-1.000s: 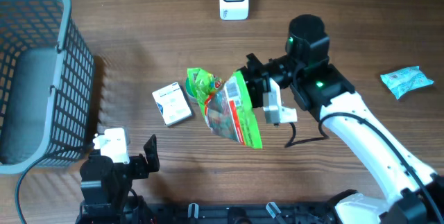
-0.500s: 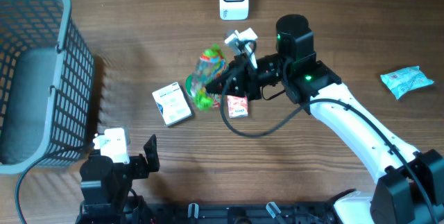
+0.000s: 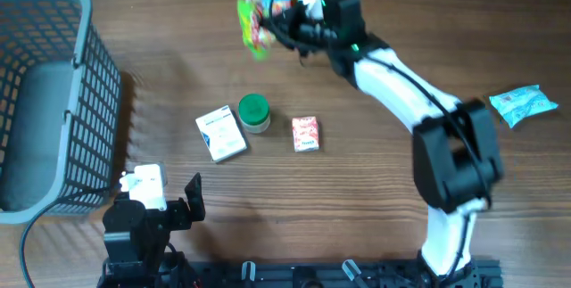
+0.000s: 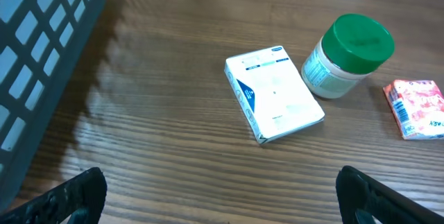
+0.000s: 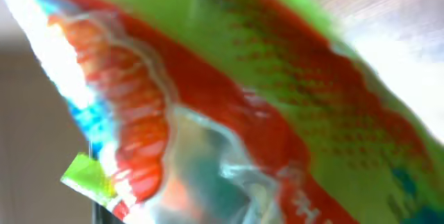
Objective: Scan the item barcode
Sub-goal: 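Lift the Haribo bag up to the white scanner, then carry the Haribo bag right and drop it beside the pouch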
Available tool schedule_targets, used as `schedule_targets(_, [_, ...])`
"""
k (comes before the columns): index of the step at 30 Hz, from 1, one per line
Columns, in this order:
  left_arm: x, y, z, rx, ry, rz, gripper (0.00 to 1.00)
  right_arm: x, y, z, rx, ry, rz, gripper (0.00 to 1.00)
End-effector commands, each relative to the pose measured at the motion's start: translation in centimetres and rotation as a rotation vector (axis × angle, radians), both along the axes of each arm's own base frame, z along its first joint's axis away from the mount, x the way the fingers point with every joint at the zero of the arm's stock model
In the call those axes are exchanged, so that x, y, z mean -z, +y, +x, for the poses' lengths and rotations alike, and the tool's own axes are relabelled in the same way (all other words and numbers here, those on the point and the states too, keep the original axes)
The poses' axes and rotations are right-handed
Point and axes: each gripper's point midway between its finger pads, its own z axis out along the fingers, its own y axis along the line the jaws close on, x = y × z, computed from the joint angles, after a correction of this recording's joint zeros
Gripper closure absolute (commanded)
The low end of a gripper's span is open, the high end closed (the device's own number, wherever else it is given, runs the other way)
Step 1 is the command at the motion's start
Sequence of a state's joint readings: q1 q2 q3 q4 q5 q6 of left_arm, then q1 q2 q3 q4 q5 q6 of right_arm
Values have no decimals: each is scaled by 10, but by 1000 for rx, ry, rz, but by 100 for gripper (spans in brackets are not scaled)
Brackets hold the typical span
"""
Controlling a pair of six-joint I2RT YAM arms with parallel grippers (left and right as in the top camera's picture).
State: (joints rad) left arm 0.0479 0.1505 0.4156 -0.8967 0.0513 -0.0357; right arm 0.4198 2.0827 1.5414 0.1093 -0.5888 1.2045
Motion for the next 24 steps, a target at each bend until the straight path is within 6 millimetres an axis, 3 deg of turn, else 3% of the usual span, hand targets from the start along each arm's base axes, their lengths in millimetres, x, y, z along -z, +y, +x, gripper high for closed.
schedule_targets(1, [1, -1, 0, 7, -2, -3, 0, -24, -9, 62, 149, -6, 31, 95])
schedule_targets(5, [1, -1, 0, 7, -2, -3, 0, -19, -35, 108, 295, 10, 57, 95])
schedule_targets(10, [1, -1, 0, 7, -2, -3, 0, 12, -45, 131, 317, 9, 126, 95])
schedule_targets(19, [1, -1, 0, 7, -2, -3, 0, 28, -32, 136, 233, -77, 178, 95])
schedule_targets(24, [1, -1, 0, 7, -2, -3, 0, 4, -11, 119, 53, -222, 167, 95])
